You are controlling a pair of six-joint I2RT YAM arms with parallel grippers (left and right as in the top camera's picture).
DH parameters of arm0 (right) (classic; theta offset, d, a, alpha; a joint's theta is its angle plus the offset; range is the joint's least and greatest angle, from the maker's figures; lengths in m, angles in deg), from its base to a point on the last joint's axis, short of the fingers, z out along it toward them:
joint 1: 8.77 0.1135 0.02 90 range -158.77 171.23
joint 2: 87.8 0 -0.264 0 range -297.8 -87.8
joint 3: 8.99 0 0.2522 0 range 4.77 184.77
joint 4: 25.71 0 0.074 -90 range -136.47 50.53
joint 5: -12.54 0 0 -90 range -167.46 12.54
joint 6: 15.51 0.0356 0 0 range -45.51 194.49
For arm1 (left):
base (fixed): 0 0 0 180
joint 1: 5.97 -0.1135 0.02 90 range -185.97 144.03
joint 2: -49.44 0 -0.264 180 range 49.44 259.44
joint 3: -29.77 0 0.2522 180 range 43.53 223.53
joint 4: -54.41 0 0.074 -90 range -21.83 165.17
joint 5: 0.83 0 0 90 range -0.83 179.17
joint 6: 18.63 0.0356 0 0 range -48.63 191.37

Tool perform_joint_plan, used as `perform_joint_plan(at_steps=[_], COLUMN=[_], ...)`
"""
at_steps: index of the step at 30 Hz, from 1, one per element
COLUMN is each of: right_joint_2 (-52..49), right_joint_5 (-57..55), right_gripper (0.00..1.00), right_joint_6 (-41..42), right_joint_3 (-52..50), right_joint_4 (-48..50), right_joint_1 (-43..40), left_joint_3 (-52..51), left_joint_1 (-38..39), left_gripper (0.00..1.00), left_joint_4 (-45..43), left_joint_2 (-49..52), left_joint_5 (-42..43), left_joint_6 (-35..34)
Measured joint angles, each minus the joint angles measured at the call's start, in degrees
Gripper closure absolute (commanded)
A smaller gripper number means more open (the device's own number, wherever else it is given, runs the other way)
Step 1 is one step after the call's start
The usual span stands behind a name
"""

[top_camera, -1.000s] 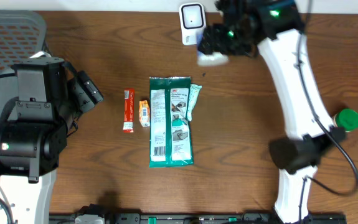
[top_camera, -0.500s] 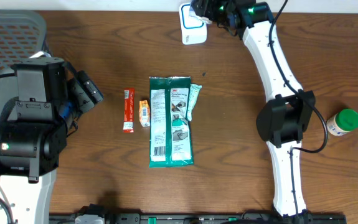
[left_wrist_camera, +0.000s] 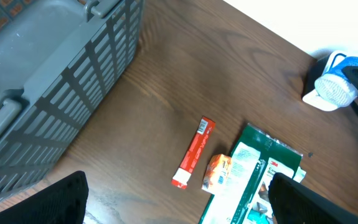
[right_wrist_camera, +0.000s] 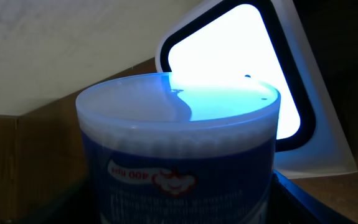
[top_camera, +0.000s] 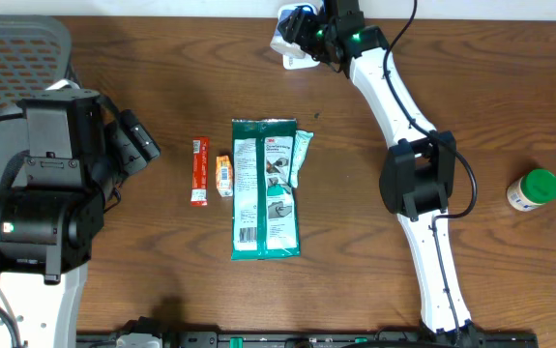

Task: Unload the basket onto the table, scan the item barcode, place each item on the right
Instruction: 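Carry the swab tub up to the white scanner, then move the tub to the right and set it beside the jar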

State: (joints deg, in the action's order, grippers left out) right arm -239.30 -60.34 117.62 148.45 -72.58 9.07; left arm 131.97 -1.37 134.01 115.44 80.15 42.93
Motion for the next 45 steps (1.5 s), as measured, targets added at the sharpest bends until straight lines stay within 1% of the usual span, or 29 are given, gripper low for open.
perform_joint_plan(at_steps=[12,17,19,20,21,22,23,27,28,29,32,35,40,42,43,45], right_joint_2=[0.0,0.2,1.3,3.7,4.5,7.4,9.2,22.3,25.2,29.1,32.4,32.5,31.0,30.9,30.9,30.7], right_joint_5=[0.6,5.8,8.0,9.0,9.2,9.3,9.4,8.6,7.8,6.3,3.6,0.7,-3.7,-4.8,-5.1,-8.2], right_gripper=[0.80,0.80,0.82,0.83,0.83,0.84,0.85,0.88,0.88,0.89,0.89,0.91,0.91,0.90,0.91,0.93], right_joint_6=[0.3,0.3,-0.9,-3.1,-3.9,-6.2,-7.3,-16.9,-19.3,-22.7,-27.6,-30.9,-34.0,-35.9,-36.1,-36.9], right_joint_3=[0.0,0.0,0.0,-0.1,-0.1,-0.1,-0.2,0.1,0.6,0.9,1.7,1.4,-6.1,-14.5,-15.6,-23.5], right_joint_4=[0.0,-0.3,-5.7,-11.5,-13.8,-20.5,-23.5,-38.5,-43.6,-50.7,-58.9,-63.6,-63.9,-63.7,-63.8,-62.7], right_joint_1=[0.0,-0.4,-1.1,-2.3,-2.7,-3.7,-4.2,-7.4,-8.2,-9.1,-10.8,-12.7,-17.5,-19.8,-20.1,-21.9], left_joint_3=[0.0,0.0,0.0,0.0,0.0,0.0,0.0,0.0,0.0,0.0,0.0,0.0,0.0,0.0,0.0,0.0], left_joint_1=[0.0,0.0,0.0,0.0,0.0,0.0,0.0,0.0,0.0,0.0,0.0,0.0,0.0,0.0,0.0,0.0], left_gripper=[0.10,0.10,0.10,0.10,0.10,0.10,0.10,0.10,0.10,0.10,0.10,0.10,0.10,0.10,0.10,0.10], left_joint_4=[0.0,0.0,0.0,0.0,0.0,0.0,0.0,0.0,0.0,0.0,0.0,0.0,0.0,0.0,-0.1,0.1], left_joint_2=[0.0,0.0,0.0,0.0,0.0,0.0,0.0,0.0,0.0,0.0,0.0,0.0,0.0,0.0,0.0,0.0], left_joint_5=[0.0,0.0,0.0,0.0,0.0,0.0,0.0,0.0,0.0,0.0,0.0,0.0,0.0,0.0,0.0,0.0], left_joint_6=[0.0,0.0,0.0,0.0,0.0,0.0,0.0,0.0,0.0,0.0,0.0,0.0,0.0,0.0,0.0,0.0])
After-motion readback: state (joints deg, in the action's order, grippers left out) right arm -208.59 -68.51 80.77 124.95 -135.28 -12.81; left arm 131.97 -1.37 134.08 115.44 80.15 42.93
